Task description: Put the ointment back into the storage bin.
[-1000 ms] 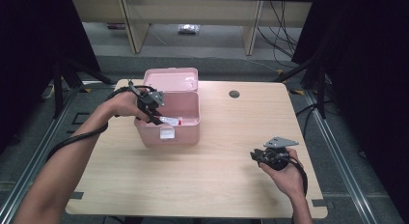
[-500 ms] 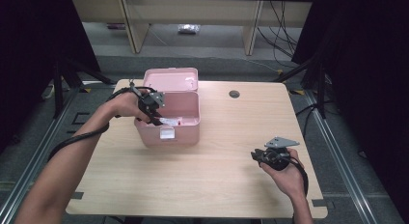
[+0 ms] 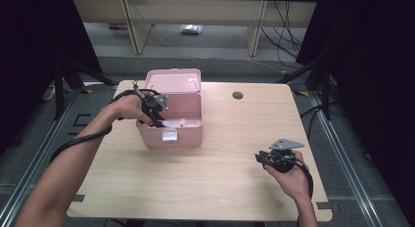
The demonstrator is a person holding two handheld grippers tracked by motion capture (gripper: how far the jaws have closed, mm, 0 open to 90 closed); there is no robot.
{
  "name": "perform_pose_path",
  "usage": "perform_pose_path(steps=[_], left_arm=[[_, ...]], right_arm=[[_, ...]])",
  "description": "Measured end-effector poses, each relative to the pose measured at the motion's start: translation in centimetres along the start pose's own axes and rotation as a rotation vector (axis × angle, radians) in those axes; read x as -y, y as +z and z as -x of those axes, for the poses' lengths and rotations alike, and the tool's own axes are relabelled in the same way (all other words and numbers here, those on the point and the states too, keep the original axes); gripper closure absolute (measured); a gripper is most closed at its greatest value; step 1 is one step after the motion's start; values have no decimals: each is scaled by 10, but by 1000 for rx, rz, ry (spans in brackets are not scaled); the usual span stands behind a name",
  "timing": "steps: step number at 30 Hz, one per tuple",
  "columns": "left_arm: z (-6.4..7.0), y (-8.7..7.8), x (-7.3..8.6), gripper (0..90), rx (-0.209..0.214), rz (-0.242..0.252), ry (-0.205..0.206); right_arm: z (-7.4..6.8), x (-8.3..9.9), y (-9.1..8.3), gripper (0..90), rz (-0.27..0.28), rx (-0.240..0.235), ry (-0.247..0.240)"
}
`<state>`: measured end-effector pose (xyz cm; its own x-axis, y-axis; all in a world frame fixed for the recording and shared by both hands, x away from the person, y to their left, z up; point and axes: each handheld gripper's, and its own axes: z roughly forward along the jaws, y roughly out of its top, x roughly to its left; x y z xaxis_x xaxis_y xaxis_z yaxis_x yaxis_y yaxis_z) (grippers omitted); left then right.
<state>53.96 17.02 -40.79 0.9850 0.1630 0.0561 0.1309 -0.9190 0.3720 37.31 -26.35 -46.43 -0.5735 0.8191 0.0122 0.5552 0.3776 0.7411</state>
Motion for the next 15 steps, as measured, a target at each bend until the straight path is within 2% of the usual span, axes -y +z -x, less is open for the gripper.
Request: perform_pose_path(steps=[2,3,4,6,7,9,10,11,13,14,15], left_arm=[[0,1,-1,704,1,1,-3],[-2,-1,-1,704,1,-25,27],[-2,-1,-2,704,0,-25,24],[1,1,-2,704,2,7,-12],[0,1,-3,704,3,3,-6],[1,1,-4,704,6,8,-9],[1,1,-4,704,5,9,-7],[1,1,-4,704,5,8,-7],[0,1,-4,704,6,3,-8],[1,1,-4,704,5,4,-10],[1,2,-3,704,7,3,-12]], right_arm=[[0,0,0,752,-2,-8,4],[0,0,0,753,-2,-7,4],[0,0,0,752,-2,-7,5],[0,0,0,752,1,1,2],[2,0,0,753,8,4,-18],[2,0,0,753,5,1,-17],[1,1,0,752,5,4,-12],[-1,1,1,752,6,-10,26],[0,1,0,753,1,-14,18],[-1,1,-1,752,-10,-11,37],[0,1,0,752,-3,-5,18]])
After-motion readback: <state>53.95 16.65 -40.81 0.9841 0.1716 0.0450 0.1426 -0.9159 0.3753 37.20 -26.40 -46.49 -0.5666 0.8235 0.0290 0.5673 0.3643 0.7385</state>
